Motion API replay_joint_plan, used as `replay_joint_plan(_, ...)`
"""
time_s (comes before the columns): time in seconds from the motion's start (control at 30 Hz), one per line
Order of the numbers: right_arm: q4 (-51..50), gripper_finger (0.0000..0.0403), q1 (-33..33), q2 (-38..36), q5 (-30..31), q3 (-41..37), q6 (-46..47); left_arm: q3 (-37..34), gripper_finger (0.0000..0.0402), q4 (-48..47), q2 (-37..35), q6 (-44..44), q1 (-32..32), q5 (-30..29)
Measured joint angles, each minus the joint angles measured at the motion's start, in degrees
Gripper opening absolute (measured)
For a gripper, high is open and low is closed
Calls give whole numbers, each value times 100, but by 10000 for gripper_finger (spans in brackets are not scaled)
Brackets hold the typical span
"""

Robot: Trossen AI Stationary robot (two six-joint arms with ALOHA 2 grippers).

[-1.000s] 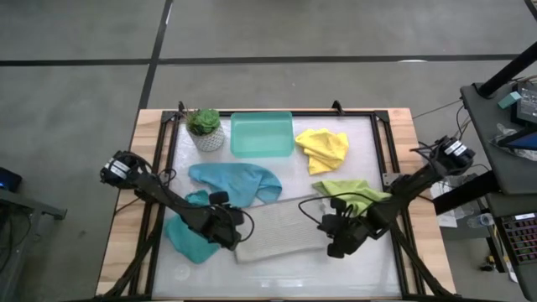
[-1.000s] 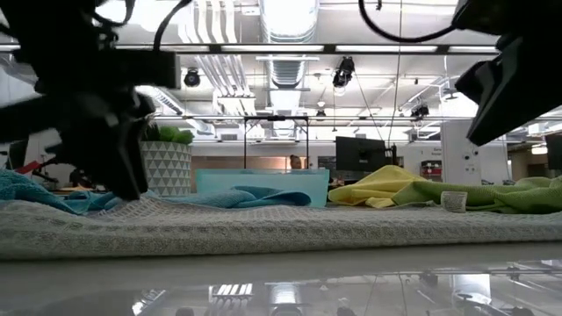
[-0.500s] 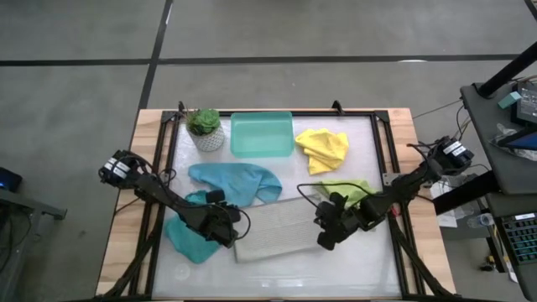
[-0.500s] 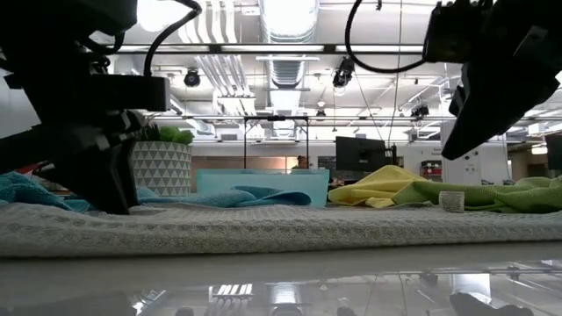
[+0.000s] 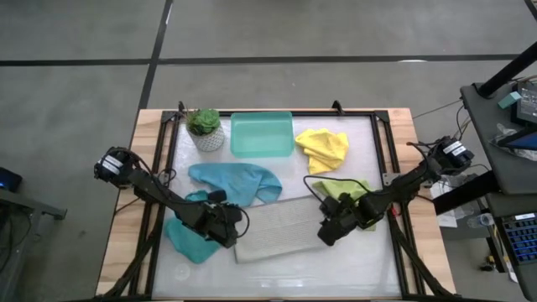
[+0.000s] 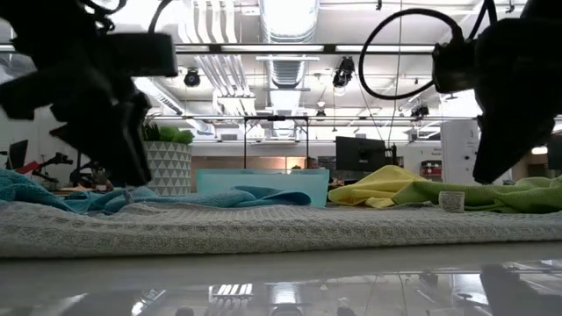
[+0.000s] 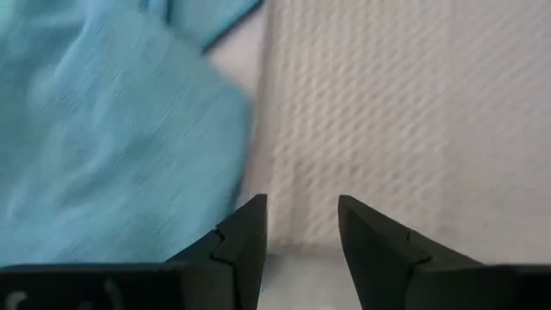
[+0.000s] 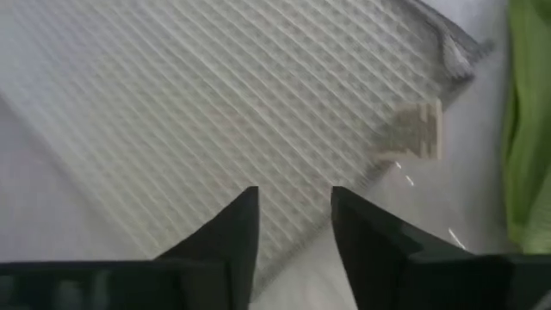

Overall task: Fold microfiber towels
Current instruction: Fold the gray microfiber cloth

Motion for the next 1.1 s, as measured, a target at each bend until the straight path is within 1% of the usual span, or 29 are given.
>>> replay_joint_plan(0.23, -3, 205, 56, 7, 11, -124, 392, -2, 129, 1683, 97, 177, -88, 131)
replay_joint_plan(0.4, 63, 226, 82, 9, 71, -409, 595, 11, 129, 2178, 235, 106, -249, 161)
replay_joint_plan(0.5, 341, 234, 161, 9, 89, -621, 709, 9, 129, 2305, 369, -16, -316, 173)
replay_joint_plan(0.67, 1110, 239, 268, 10, 104, -882, 750, 7, 129, 2310, 568, -47, -345, 297)
replay_joint_plan(0.8, 1409, 240, 279, 47, 126, -962, 778, 2, 129, 2308, 703, -170, -345, 411)
replay_joint_plan(0.97, 1626, 240, 279, 183, 296, -997, 851, -8, 129, 2283, 922, -256, -345, 597)
replay_joint_plan(1.1, 1880, 235, 279, 287, 348, -996, 763, -6, 129, 2292, 1013, -317, -347, 597)
